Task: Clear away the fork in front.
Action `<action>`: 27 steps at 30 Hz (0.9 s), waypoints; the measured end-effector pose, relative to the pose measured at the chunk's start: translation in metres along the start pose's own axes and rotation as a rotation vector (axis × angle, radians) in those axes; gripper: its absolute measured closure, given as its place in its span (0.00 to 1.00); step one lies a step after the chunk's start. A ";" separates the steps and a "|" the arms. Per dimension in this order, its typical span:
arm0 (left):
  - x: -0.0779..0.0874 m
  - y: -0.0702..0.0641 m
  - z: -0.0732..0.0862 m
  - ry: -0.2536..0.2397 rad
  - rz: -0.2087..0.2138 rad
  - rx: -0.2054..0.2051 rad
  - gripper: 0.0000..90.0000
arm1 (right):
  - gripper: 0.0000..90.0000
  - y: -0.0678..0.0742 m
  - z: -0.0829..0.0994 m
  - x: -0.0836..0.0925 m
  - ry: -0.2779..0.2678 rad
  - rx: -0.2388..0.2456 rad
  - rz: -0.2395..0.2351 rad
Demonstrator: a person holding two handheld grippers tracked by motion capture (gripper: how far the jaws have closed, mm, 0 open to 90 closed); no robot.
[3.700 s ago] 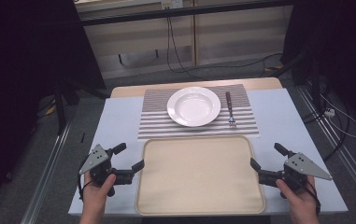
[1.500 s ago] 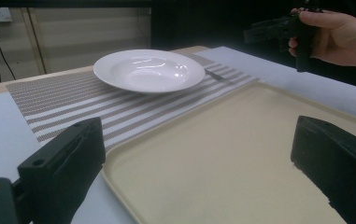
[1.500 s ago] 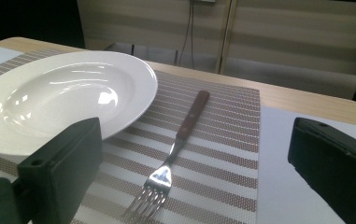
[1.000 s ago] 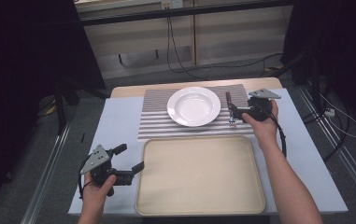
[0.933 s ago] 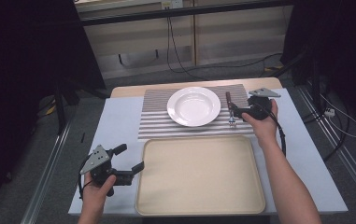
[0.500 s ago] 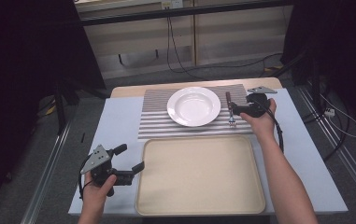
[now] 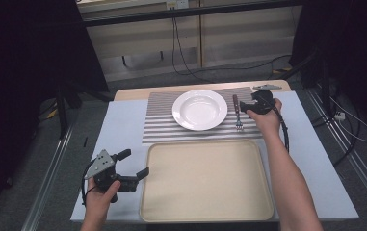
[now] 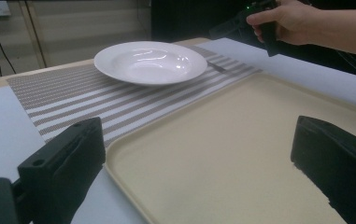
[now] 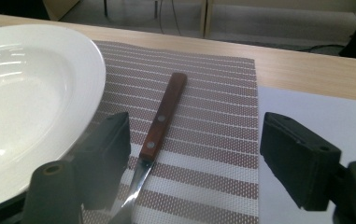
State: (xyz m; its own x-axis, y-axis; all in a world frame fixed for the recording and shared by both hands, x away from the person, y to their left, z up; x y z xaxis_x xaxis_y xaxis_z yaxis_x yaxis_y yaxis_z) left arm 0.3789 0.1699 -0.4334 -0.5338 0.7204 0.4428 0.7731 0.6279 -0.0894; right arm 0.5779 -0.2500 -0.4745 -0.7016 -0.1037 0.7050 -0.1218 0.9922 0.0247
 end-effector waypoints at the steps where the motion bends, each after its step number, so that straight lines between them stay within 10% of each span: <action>1: 0.000 0.000 0.000 0.000 -0.001 -0.001 0.04 | 0.27 -0.001 -0.001 -0.001 0.013 -0.006 0.001; 27: 0.002 0.004 0.004 0.007 -0.018 0.011 0.04 | 0.70 0.025 -0.003 -0.036 0.192 -0.014 -0.041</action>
State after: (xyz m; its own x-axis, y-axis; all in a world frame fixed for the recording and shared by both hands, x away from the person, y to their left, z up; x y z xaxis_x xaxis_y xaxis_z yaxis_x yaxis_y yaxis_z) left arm 0.3797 0.1744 -0.4363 -0.5450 0.7069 0.4509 0.7596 0.6440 -0.0915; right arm 0.6015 -0.2210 -0.4973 -0.5493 -0.1303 0.8254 -0.1369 0.9885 0.0649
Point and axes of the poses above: each handheld gripper's, and its own axes: x roughly backward along the jaws, z roughly out of its underside, y roughly to its left, the point moved 9 cm from there along -x, roughly forward along the jaws, and after that the axes turned 9 degrees about y, right-handed, at the moved point
